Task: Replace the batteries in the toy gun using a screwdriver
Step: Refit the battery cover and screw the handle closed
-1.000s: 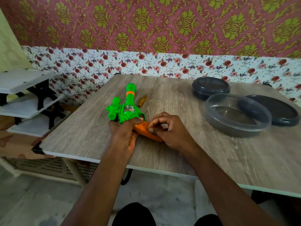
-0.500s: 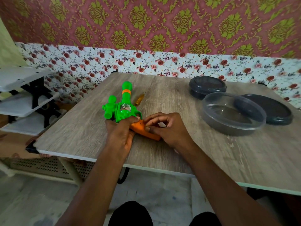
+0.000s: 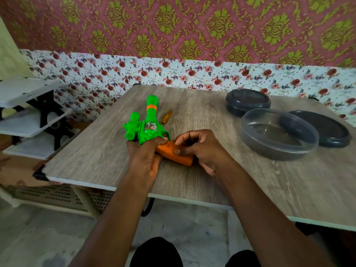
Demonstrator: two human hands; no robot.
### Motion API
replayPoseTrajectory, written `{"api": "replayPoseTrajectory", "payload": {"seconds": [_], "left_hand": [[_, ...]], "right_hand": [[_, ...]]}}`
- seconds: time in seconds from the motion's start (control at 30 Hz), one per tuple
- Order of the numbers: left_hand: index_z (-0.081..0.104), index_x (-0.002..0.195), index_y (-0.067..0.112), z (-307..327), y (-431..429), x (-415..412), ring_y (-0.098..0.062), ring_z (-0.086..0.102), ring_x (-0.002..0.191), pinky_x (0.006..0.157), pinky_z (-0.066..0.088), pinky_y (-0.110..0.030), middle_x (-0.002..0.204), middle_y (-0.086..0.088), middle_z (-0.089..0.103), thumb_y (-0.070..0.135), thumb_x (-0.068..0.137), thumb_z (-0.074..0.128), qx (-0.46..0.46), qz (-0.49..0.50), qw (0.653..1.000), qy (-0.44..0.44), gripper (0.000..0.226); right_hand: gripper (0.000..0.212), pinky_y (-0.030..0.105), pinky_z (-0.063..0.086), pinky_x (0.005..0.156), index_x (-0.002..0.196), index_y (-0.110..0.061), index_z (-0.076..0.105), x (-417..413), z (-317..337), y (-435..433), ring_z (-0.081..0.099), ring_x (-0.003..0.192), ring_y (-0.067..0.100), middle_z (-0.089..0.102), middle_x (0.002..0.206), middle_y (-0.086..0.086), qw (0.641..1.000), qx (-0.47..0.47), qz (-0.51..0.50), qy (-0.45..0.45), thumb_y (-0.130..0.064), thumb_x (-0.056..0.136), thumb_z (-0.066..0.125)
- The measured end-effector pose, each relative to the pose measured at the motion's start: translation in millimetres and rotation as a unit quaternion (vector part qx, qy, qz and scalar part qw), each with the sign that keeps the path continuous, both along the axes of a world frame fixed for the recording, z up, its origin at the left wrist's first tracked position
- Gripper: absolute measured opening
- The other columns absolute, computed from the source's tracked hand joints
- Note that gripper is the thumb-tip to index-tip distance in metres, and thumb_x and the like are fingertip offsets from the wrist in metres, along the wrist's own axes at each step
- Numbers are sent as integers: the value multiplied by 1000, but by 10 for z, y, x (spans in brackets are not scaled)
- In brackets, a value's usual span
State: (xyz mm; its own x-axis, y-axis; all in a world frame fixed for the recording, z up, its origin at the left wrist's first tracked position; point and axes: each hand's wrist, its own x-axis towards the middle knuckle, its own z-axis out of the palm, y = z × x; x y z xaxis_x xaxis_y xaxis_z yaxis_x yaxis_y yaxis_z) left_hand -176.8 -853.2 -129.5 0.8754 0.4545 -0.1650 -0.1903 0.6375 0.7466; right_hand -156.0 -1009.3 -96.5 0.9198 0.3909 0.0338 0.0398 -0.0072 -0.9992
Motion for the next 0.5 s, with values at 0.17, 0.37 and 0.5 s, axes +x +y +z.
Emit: {"api": "replayPoseTrajectory", "payload": {"seconds": [0.17,0.37,0.5], "left_hand": [[46,139,3,-1,-1,-2,-46,68,112,77,63,-54,127,-31,65,-22,72,70,3,1,1000,-4,76],[44,141,5,33,-26,-27,-43,69,112,75,63,-51,126,-28,66,-23,73,69,-6,-3,1000,1,78],[46,140,3,36,-21,-42,-44,68,113,76,63,-50,128,-30,65,-22,72,71,-2,-4,1000,1,77]], "right_hand": [[33,43,57,88,65,-13,72,8,-21,31,67,91,20,72,88,12,1000,-3,-22,-6,19,62,82],[29,36,56,84,71,-11,75,34,-36,-6,66,93,17,72,88,9,1000,11,7,1,18,66,81],[31,31,56,83,74,-10,76,31,-31,-22,68,89,11,73,88,8,1000,18,21,7,20,68,78]]}}
